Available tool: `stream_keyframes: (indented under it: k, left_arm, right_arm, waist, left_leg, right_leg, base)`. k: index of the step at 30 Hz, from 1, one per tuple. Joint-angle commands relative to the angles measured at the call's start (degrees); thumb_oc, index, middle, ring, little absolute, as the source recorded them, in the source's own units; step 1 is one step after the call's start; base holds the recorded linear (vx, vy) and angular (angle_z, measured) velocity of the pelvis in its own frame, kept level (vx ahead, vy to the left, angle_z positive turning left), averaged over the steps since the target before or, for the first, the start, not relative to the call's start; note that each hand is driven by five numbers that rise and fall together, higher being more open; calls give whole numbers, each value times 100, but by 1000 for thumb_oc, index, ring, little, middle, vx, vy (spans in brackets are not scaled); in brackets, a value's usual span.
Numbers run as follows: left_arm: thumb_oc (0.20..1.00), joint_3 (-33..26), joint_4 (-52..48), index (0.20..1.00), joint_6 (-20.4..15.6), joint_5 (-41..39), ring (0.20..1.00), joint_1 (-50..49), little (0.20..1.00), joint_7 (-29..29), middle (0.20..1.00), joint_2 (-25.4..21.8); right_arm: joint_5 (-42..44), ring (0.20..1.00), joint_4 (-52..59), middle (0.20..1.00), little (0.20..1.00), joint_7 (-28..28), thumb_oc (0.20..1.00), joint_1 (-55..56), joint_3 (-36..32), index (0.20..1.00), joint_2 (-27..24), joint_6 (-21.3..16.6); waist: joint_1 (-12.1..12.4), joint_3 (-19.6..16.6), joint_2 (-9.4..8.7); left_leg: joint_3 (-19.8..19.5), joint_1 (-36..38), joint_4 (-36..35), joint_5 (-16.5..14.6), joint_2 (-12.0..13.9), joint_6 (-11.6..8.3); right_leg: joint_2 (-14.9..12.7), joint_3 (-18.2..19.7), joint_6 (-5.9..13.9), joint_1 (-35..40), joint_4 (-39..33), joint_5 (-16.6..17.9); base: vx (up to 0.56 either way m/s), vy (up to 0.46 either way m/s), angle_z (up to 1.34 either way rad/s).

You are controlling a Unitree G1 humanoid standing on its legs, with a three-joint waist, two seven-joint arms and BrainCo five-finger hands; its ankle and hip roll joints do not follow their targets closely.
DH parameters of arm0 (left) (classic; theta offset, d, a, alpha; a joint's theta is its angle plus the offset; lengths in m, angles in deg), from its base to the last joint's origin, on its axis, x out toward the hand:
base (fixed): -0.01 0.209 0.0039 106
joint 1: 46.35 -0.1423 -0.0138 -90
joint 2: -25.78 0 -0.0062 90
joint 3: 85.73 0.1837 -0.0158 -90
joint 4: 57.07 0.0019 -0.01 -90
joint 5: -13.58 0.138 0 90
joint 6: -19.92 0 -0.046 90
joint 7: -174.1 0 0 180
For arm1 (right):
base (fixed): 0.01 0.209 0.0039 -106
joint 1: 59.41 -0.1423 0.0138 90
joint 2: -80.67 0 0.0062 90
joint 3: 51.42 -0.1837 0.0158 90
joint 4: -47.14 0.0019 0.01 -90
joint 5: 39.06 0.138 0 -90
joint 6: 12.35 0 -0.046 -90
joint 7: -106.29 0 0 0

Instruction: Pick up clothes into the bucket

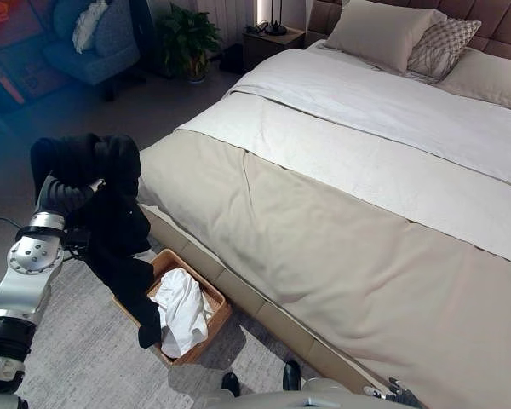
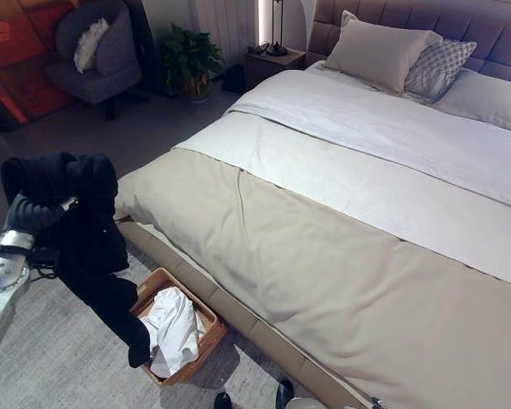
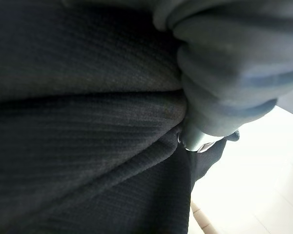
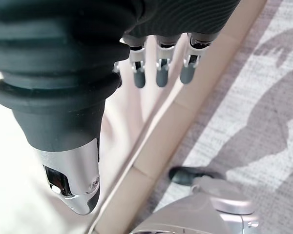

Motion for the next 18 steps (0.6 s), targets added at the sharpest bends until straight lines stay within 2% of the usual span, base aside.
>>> stream_keyframes:
  k: [1,18]
  left_arm:
    - [200,-726,191,200,-343,2,200,633,200,-251,200,-258]
    - [200,-1343,-251,200,-726,-177,200,808,200,-764,200,-946]
  right_arm:
    - [-59,1000,18,1000,1000,-15,1000,-197,304,1000,-165,-184]
    - [-13,1000,-26,1000,1000,-30,1000,-207,367,1000,-204,-229]
  waist:
    - [-209,-91,-19]
    - [-191,-172,41]
  left_leg:
    - [133,-144,370,-357,75,28]
    - [140,-65,311,-370,98,5]
  right_leg:
    - [-703,-179,719,45,431,-256]
    - [-687,-163,734,139,325,-263]
  base:
    - [0,0,0]
    - [0,0,0]
